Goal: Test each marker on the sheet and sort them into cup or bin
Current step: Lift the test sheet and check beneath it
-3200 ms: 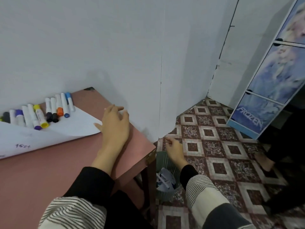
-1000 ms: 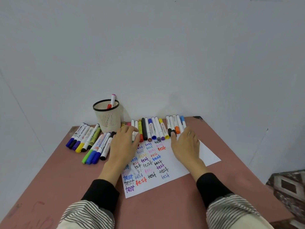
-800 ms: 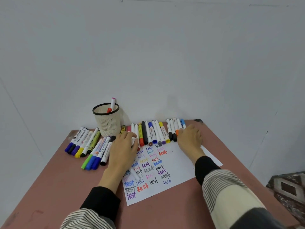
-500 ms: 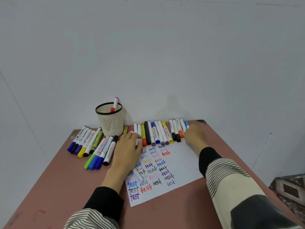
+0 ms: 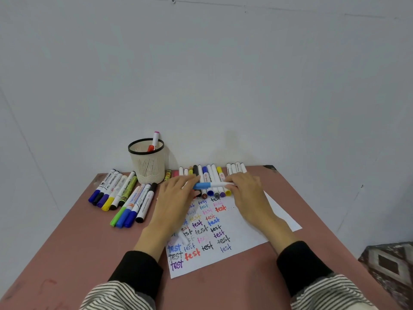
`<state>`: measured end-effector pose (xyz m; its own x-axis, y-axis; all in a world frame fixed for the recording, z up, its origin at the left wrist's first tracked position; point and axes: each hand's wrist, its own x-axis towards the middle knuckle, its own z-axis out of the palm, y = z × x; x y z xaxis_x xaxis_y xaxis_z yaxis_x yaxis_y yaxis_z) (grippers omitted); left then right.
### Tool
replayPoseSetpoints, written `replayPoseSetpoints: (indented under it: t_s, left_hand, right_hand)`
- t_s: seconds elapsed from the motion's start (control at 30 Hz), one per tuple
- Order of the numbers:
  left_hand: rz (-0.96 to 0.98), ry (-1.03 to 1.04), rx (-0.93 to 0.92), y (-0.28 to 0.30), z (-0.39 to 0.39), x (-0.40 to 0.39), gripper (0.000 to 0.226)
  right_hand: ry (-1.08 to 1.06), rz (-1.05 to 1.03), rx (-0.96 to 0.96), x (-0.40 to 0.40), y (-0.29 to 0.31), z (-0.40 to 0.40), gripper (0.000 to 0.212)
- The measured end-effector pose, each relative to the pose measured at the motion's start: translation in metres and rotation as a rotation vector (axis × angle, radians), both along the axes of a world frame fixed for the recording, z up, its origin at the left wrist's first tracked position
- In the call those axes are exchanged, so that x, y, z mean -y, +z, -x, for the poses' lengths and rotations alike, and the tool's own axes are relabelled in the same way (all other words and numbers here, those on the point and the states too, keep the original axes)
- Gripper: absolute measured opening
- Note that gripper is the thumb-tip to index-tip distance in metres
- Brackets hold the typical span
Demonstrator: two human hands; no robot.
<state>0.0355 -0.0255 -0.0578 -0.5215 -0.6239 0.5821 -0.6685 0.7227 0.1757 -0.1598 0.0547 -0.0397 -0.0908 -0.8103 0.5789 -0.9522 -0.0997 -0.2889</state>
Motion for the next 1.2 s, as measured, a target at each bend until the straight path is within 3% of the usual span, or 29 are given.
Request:
replayPoseSetpoints:
  t_s: [0.17, 0.27, 0.37, 0.47, 0.6, 0.77, 0.87, 0.97, 1.03, 1.13, 1.2]
  left_hand:
    - [-0.013, 0.006, 0.018, 0.004, -0.001, -0.006, 0.032]
    - [-0.006, -0.024, -0.008, 0.003, -0.002, -0.006, 0.024]
    - [-0.009, -0.084, 0.014, 0.003, -0.001, -0.008, 0.024]
    - [-0.025, -0.132, 0.056, 0.003, 0.0, -0.008, 0.03]
    - [-0.033, -0.148, 0.016, 0.005, -0.002, -0.009, 0.025]
    - [-0.008, -0.143, 0.004, 0.006, -0.005, -0.009, 0.019]
    - [0.025, -0.09, -0.015, 0.009, -0.004, -0.011, 0.02]
    - [-0.104, 0.006, -0.156, 0.01, -0.008, -0.01, 0.021]
    - [-0.227, 0.048, -0.335, 0.009, -0.01, -0.006, 0.021]
    - [-0.372, 0.052, -0.546, 0.006, -0.01, -0.006, 0.018]
    - [-0.402, 0.047, -0.606, 0.005, -0.008, -0.007, 0.017]
  right_hand:
    - [-0.036, 0.098, -0.263, 0.0, -0.015, -0.001, 0.02]
    - [0.085, 0.082, -0.417, 0.003, -0.021, -0.01, 0.021]
    - [0.125, -0.011, -0.406, 0.002, -0.019, -0.014, 0.034]
    - [0.09, -0.005, -0.418, -0.005, -0.015, -0.014, 0.019]
    - [0.104, -0.099, -0.44, -0.01, -0.013, -0.017, 0.04]
    - [0.048, -0.191, -0.412, -0.013, -0.008, -0.019, 0.042]
    - [0.059, -0.23, -0.201, -0.015, -0.003, -0.022, 0.036]
    - [0.064, -0.209, 0.077, -0.015, -0.003, -0.016, 0.02]
    - [0.089, -0.146, 0.454, -0.014, -0.002, -0.01, 0.018]
    - [0.229, -0.065, 1.172, -0.013, 0.009, -0.008, 0.027]
    - [0.252, -0.034, 1.282, -0.012, 0.01, -0.005, 0.023]
